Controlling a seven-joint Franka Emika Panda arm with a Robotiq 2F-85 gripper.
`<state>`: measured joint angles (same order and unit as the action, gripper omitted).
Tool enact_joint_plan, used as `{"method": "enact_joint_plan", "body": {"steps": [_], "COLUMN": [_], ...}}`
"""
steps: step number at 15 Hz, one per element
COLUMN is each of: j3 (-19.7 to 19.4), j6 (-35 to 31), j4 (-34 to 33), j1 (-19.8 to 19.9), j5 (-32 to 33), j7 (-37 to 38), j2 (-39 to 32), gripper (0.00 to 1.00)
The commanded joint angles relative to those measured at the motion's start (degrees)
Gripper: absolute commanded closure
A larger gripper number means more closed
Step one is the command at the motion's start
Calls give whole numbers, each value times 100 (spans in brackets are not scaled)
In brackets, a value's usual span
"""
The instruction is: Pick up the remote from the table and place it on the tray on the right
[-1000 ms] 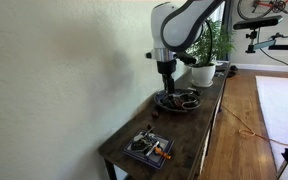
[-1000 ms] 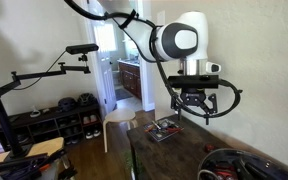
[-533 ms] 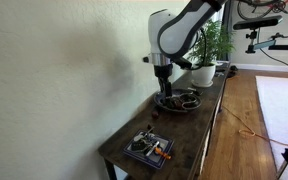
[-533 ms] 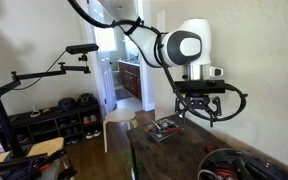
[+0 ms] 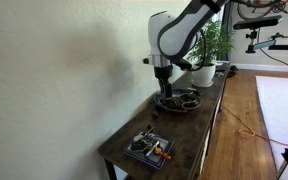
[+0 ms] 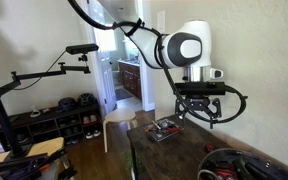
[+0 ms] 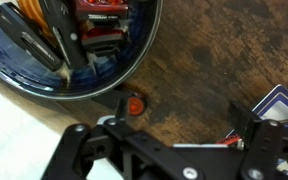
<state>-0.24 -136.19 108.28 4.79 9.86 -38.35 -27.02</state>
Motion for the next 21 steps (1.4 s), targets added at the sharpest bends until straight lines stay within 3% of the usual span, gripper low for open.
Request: {"method": "enact_joint_plan", "body": {"steps": [1, 13, 21], "j3": [58, 194, 617], "j6": [-156, -838, -1323], "j4": [-228, -705, -705], "j1": [156, 450, 874], "j5": [127, 241, -15], "j7": [-243, -1558, -2973], "j2": [-290, -1007, -1261], "gripper": [0, 0, 0]}}
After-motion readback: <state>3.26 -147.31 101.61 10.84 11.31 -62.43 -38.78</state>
